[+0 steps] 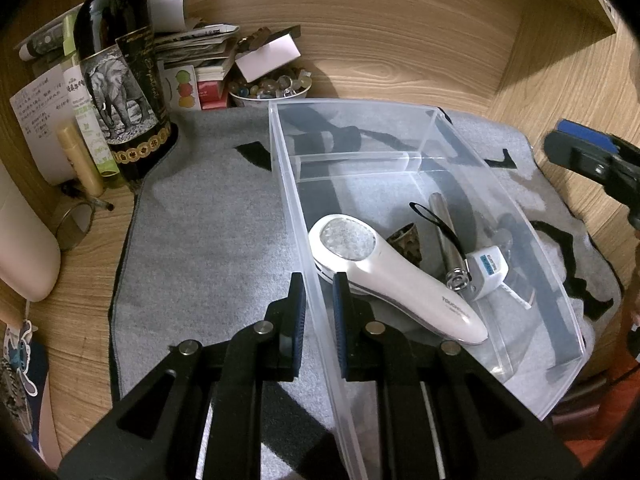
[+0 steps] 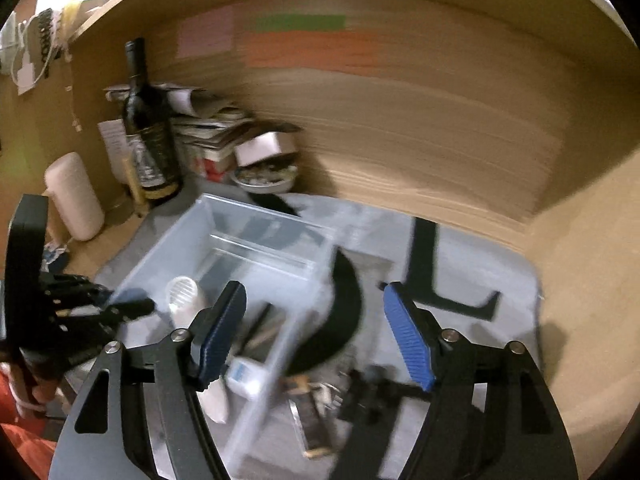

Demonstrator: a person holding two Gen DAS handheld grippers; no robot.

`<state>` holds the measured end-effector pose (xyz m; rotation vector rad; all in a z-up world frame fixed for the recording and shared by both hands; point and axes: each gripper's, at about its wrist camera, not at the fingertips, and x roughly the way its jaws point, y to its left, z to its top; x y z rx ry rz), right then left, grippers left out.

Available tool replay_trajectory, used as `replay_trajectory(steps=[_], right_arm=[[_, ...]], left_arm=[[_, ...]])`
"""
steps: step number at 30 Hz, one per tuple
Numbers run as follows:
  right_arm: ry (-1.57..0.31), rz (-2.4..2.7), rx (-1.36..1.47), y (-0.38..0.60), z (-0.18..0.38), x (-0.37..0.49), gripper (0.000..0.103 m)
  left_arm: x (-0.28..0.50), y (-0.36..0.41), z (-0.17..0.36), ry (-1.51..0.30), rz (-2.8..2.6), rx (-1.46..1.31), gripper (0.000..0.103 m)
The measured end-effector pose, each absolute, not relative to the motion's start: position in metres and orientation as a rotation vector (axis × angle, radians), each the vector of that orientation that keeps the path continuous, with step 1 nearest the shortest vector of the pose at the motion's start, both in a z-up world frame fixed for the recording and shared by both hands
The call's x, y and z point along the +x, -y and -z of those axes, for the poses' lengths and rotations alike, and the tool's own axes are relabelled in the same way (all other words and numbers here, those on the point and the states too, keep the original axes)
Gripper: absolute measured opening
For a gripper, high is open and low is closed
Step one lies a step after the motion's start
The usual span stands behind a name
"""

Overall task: Organize rigid objects
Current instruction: 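Lower the brush head into the box with the right tool and release, then grasp the black-handled tool upright on the mat with the right tool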

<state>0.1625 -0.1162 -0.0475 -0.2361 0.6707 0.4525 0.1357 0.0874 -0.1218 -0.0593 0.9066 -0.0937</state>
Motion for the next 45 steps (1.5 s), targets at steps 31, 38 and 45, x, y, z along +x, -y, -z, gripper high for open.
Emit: replay_trajectory(steps=[31,38,45], right_arm=[[-0.954,-0.311,-0.124,0.175,0.136,0.183,0.037],[-0.946,-0.315,-0.131,0.173,0.142,0.189,0.028],[-0.877,-0.31,-0.139,0.174,0.121,0.184,0.028]], left_arm=[[0.135,-0.087,0.124,-0.913,0.088,-0.06,0.013],[0.135,-0.087,0.124,-0.914,0.087,-0.06,0.013],[0.135,-0.088,0.124,-0.916,0.086,-0.062,0.013]])
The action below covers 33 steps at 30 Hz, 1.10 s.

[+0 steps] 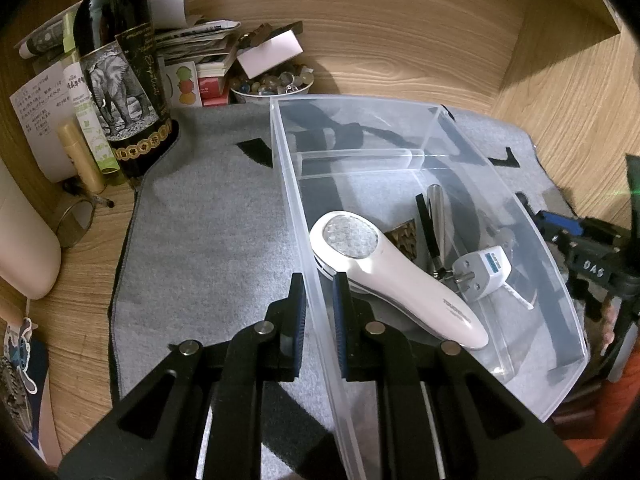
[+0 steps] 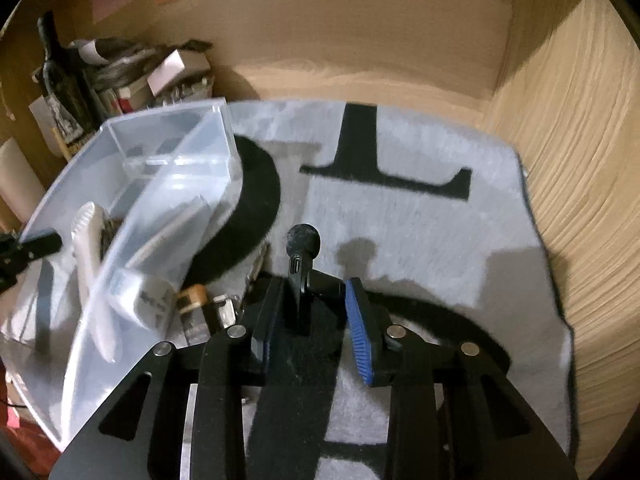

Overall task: Organize rigid objects
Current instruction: 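Grasp the black-handled tool upright on the mat with the right tool, then carry the black-handled tool into the box with the right tool and release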

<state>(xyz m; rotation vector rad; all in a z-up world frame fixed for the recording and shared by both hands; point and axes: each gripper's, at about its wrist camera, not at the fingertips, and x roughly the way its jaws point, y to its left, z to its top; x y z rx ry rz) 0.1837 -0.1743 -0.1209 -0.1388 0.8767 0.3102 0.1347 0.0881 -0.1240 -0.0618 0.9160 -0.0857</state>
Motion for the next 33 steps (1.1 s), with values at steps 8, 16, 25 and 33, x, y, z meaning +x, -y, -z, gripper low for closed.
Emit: replay_trajectory(steps=[8,16,25,33], right_arm=[[-0.768,-0.332,-0.181,0.161,0.087,0.179,0.028],[-0.69,-0.41,-0.235,0.135,0.063,0.175,0.028],[-0.701,-0.559,-0.277,0.083,0.068,0.173,0.028],[-0.803,-0.622,-0.328,0.052,0.091,0.184,0.028]], left_arm=[[0.135,-0.088,0.124,-0.917,0.086,-0.062,0.013],[0.137,-0.089,0.125,-0.916,0.087,-0.069,0.013],[0.138,-0.089,0.125,-0.916,0.091,-0.07,0.013],[0.139,-0.088,0.124,-0.915,0.093,-0.073,0.013]])
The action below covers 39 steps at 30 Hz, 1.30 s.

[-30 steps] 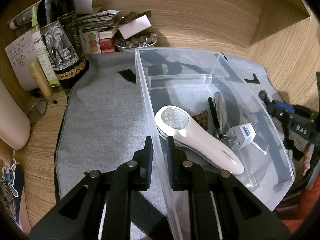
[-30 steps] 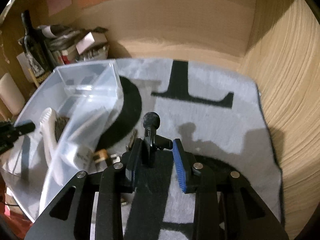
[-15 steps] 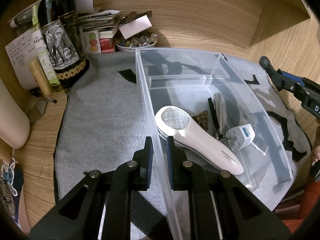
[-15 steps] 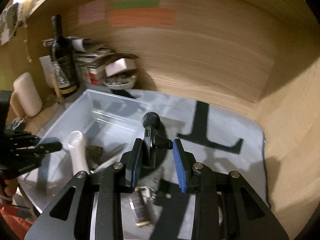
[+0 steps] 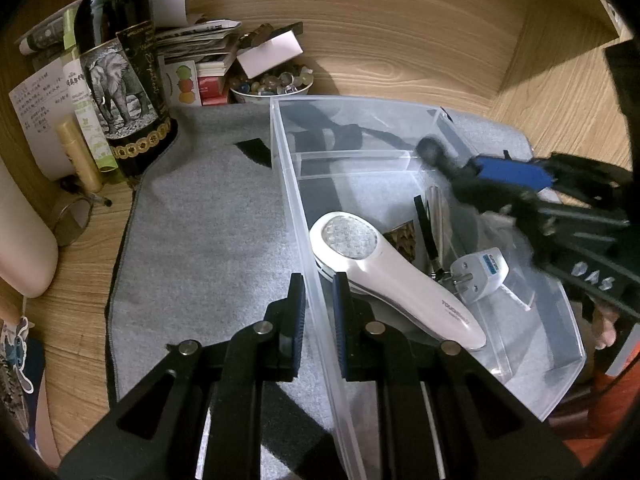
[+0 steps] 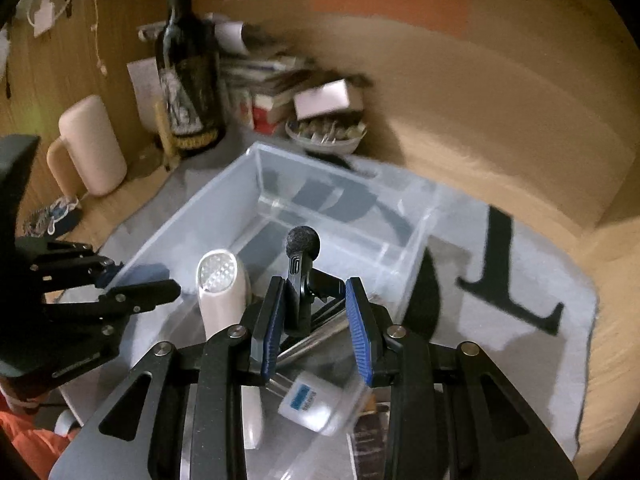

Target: Organize rigid objects

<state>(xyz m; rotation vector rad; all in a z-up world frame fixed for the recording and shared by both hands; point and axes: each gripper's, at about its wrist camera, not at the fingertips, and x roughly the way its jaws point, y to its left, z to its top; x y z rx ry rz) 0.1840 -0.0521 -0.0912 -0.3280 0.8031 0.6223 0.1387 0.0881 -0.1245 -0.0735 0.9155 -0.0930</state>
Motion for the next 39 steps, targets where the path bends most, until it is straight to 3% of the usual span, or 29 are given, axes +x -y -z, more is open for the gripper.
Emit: replay_trajectory(steps=[6,10,16,29,39], right_arm=[[-0.848,-0.648,-0.328,0.047,0.1,0.187,0.029],[-0.82,-0.643,-0.327,0.051,0.092,0.18,0.04],[-0.761,-0.612,-0.3,0.066,0.075,0.174,0.045],[-0.698,-0.443,-0.263,0.127,0.051,0.164,0.047],[-0.848,-0.369,-0.231,0.153,0.095,0.17,0.047]], left_arm=[[0.139,-0.088,0.125,-0.916,0.093,-0.073,0.013],[0.139,-0.088,0.125,-0.916,0.092,-0.072,0.013],[0.139,-0.088,0.125,-0.916,0.092,-0.072,0.013],[0.139,-0.088,0.125,-0.916,0.092,-0.07,0.013],[0.139,-0.088,0.125,-0.917,0.092,-0.071,0.013]])
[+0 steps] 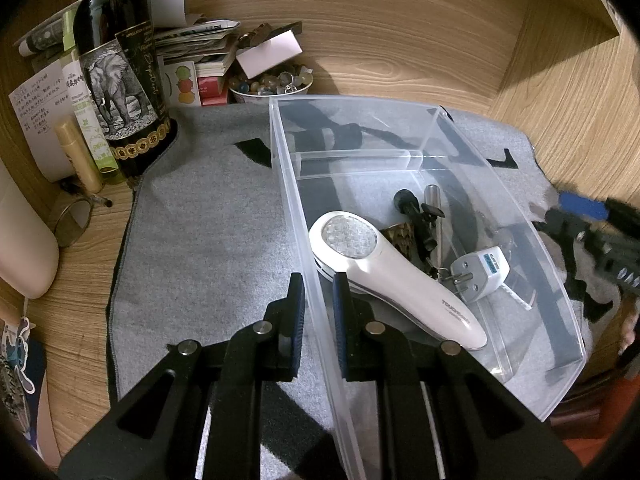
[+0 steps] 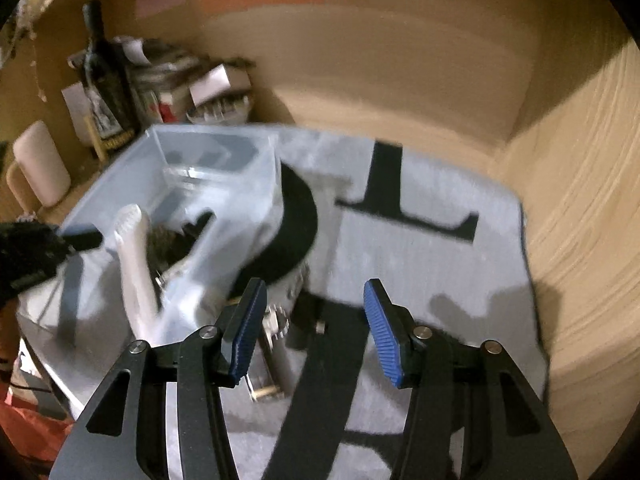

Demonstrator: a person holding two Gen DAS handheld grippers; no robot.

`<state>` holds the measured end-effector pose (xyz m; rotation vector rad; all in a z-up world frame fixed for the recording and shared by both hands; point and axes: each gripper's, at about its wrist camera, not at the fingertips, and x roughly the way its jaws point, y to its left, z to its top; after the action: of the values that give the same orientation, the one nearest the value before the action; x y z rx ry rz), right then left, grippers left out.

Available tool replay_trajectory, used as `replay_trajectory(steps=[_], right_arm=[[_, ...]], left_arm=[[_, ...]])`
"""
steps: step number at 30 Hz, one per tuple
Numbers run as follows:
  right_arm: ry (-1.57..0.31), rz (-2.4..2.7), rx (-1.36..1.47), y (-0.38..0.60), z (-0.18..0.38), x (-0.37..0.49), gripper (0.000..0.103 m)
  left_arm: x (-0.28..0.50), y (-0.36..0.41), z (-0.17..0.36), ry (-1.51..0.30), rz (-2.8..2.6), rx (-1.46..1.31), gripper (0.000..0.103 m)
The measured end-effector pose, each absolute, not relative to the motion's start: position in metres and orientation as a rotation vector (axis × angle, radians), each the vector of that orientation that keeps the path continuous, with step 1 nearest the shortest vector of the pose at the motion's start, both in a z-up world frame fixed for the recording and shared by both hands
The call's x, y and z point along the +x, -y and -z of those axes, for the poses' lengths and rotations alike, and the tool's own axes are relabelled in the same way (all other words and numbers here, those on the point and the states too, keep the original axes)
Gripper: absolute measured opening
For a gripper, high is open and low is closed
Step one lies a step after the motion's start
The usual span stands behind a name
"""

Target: Organize rigid objects

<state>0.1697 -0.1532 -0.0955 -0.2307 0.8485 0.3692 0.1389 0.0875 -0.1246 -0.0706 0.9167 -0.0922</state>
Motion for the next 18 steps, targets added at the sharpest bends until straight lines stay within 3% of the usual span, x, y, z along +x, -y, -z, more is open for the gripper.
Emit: replay_trajectory(steps=[8,18], right_arm=[[-1.005,-0.336,-0.185,0.166,0.144,0.177,0.047],[-0.972,-0.321,-0.205,0.161,0.149,0.186,0.047]], left_arm=[[0.139,-0.088,0.125,-0.916,0.092,-0.069,0.013],[0.139,-0.089,0.125,-0.917,0.094,-0.073,0.013]])
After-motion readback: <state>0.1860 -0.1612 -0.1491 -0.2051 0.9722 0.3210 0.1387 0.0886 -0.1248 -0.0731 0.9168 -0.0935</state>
